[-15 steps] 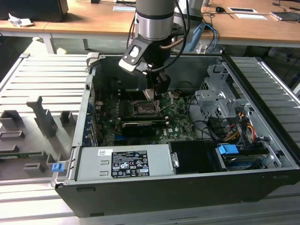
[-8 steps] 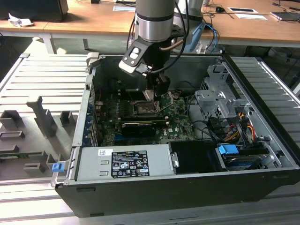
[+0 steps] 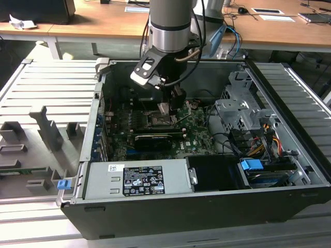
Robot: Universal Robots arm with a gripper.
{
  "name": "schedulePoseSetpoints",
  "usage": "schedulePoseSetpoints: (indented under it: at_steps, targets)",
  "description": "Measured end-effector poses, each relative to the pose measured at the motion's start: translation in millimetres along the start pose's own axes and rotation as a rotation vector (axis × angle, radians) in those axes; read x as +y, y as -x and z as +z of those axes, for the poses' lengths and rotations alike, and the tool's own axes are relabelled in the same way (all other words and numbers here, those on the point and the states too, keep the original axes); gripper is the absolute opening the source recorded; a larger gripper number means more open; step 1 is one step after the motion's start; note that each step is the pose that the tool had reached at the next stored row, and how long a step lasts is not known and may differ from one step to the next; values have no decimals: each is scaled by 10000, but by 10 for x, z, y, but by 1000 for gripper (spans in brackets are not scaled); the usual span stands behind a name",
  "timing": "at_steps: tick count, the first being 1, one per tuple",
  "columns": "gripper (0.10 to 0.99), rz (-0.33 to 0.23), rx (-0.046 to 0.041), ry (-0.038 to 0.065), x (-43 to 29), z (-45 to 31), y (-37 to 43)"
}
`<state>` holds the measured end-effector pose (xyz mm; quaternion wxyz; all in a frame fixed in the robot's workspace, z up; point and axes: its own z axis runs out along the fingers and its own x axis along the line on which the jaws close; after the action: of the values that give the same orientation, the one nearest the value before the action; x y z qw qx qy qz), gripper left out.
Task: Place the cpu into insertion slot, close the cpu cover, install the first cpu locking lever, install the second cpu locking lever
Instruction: 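Place the cpu into insertion slot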
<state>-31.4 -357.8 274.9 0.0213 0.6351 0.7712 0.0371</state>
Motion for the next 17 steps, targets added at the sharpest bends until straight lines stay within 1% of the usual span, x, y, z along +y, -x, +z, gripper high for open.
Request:
schedulePoseSetpoints:
  at_steps: [2, 3, 8, 11, 13, 17]
  targets:
    - [525, 328, -31, 3, -2, 22, 0]
    - [525, 405, -38, 5, -2, 29, 0]
    - [525, 392, -32, 6, -8, 54, -2]
    - [525, 317, -21, 4, -8, 92, -15]
    - [525, 399, -23, 4, -8, 118, -28]
    - [525, 1369, -107, 17, -14, 194, -28]
